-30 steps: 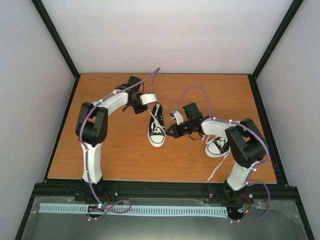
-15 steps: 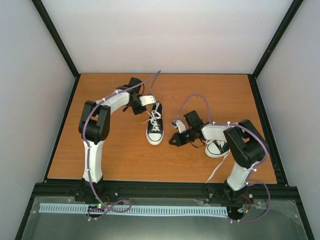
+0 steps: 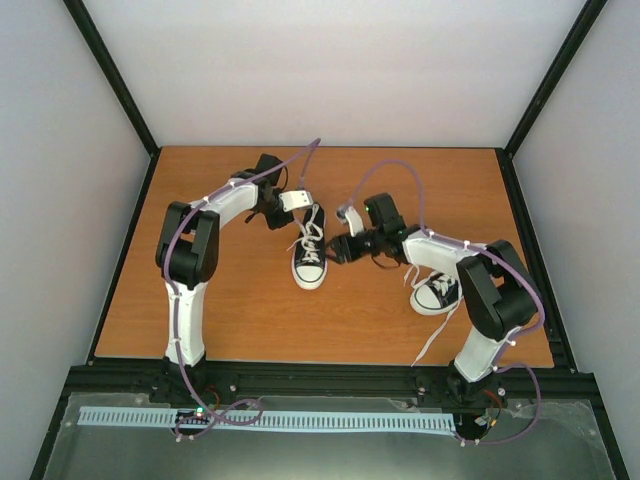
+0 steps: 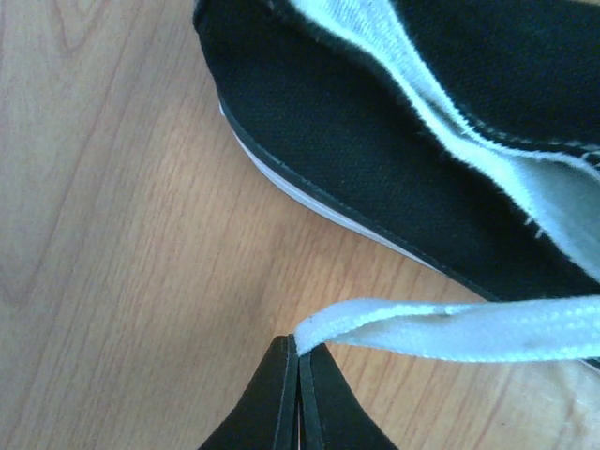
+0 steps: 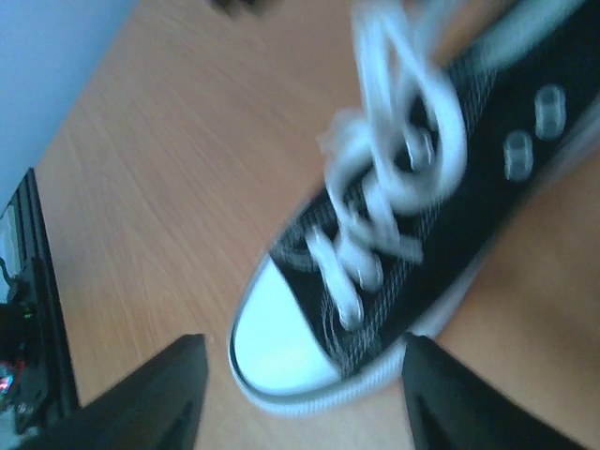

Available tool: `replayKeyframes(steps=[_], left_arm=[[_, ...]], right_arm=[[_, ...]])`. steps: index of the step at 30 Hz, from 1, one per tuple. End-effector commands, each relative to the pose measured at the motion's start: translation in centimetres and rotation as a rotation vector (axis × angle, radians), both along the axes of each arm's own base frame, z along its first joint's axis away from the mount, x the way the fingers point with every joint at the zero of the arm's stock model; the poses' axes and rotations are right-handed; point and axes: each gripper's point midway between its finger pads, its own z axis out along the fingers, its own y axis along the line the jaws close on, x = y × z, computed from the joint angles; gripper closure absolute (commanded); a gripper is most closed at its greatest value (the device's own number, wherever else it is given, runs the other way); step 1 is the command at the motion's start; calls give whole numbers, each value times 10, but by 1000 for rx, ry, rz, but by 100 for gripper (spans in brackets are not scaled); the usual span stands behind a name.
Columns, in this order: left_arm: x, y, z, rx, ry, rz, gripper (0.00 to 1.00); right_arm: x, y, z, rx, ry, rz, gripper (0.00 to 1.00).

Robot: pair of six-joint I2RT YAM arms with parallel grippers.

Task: Tie the shoes
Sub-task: Tie the shoelace on the shoe.

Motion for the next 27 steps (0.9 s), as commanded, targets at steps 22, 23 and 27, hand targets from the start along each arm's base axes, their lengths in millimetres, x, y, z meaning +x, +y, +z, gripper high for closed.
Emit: replayKeyframes(steps=[22, 23, 27], left_arm=[[-5, -5, 27, -61, 0, -3, 99], [-5, -4, 26, -56, -1, -3, 99], [5, 3, 17, -7, -21, 25, 99]], right_arm=[[83, 57, 3, 34, -135, -27, 73], [82, 56, 3, 30, -135, -30, 80], [73, 50, 2, 21, -131, -27, 97]])
